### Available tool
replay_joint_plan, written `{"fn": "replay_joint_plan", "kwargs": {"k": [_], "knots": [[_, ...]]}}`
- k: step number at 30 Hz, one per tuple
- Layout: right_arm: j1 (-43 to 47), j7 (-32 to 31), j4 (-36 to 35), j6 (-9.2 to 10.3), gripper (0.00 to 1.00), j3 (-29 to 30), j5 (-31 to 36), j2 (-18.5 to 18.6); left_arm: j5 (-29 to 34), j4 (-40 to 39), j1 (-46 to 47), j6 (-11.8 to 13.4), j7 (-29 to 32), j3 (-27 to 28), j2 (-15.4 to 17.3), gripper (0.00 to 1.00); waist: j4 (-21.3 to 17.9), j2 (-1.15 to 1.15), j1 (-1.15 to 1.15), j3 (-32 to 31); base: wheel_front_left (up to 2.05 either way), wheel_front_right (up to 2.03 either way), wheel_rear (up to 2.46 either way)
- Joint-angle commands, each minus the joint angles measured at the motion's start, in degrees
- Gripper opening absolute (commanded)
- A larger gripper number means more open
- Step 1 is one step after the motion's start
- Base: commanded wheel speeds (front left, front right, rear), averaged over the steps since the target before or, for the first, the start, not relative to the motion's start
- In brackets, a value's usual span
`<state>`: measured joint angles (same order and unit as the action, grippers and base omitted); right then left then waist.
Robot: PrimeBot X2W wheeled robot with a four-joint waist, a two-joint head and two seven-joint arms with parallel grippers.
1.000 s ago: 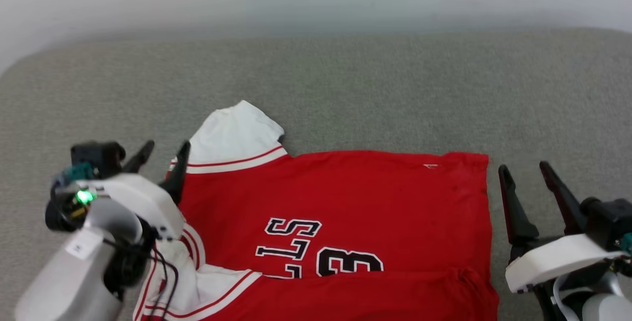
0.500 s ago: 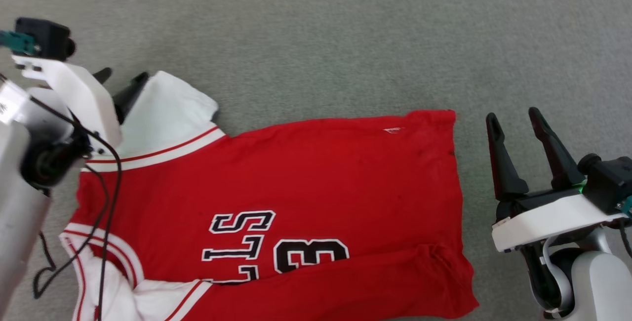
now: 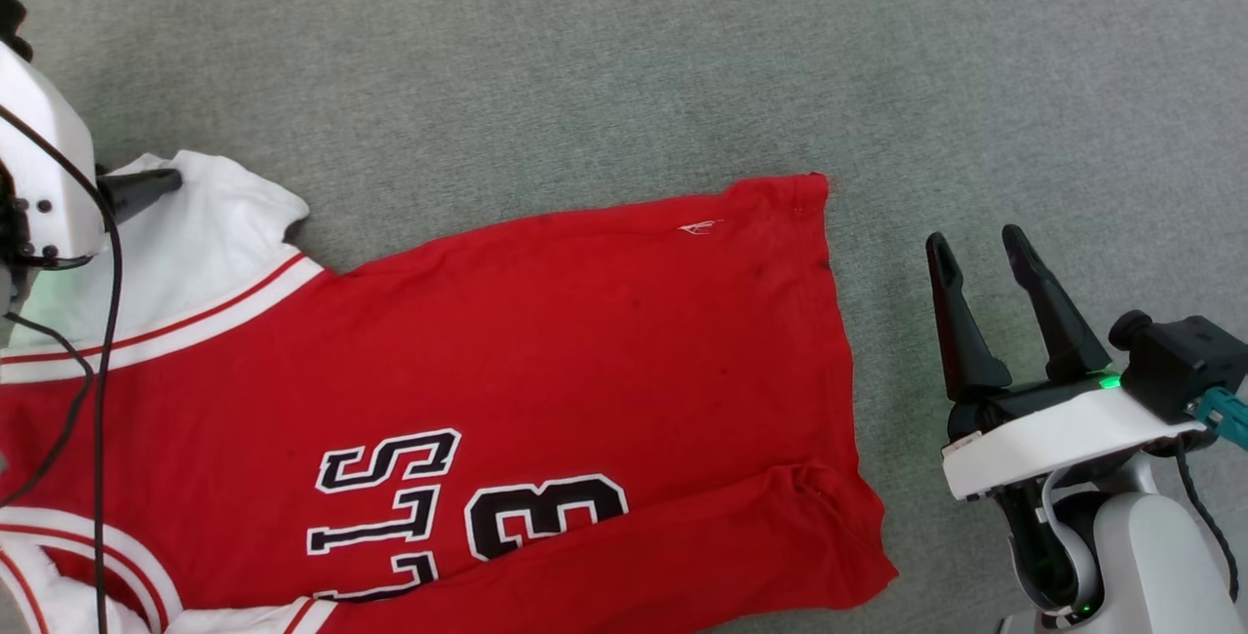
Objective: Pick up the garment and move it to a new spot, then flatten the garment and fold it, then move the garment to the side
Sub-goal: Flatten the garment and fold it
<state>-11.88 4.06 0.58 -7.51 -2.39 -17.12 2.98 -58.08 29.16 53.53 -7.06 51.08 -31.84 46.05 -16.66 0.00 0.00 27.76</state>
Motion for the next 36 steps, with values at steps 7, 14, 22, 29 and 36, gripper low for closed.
{"fn": "replay_joint_plan", "kwargs": {"k": [7,14,22,29,36], "knots": [[-1.8,0.0,2.0,0.05,1.0,-0.5,-1.6,-0.2,-2.4,0.3,-6.2,2.3,4.0,-2.3,-2.6,0.0,-0.5,0.0,0.0,0.2,0.0,0.0,0.0],[-4.3,-4.3,5.1,0.05,1.0,-0.3,-3.2,-0.2,-0.2,-0.4,-4.2,1.6,-4.4,-0.7,-3.3,0.0,1.5,0.0,0.0,-2.1,0.0,0.0,0.0],[-13.1,-22.1,12.9,0.04,1.0,-0.8,-5.5,3.4,3.1,-2.6,-0.6,0.2,-14.2,-0.9,-5.1,0.0,6.9,0.0,0.0,-4.7,0.0,0.0,0.0],[-22.1,-41.4,19.4,0.04,1.0,-4.7,-6.2,8.9,4.4,-6.5,0.3,-0.3,-19.0,-3.0,-7.1,0.0,12.4,0.0,0.0,-4.0,0.0,0.0,0.0],[-21.4,-53.8,27.1,0.03,0.35,-7.2,-5.9,9.1,3.5,-7.6,-1.2,-0.4,-21.1,-4.0,-7.7,0.0,14.4,0.0,0.0,-3.3,0.0,0.0,0.0]]}}
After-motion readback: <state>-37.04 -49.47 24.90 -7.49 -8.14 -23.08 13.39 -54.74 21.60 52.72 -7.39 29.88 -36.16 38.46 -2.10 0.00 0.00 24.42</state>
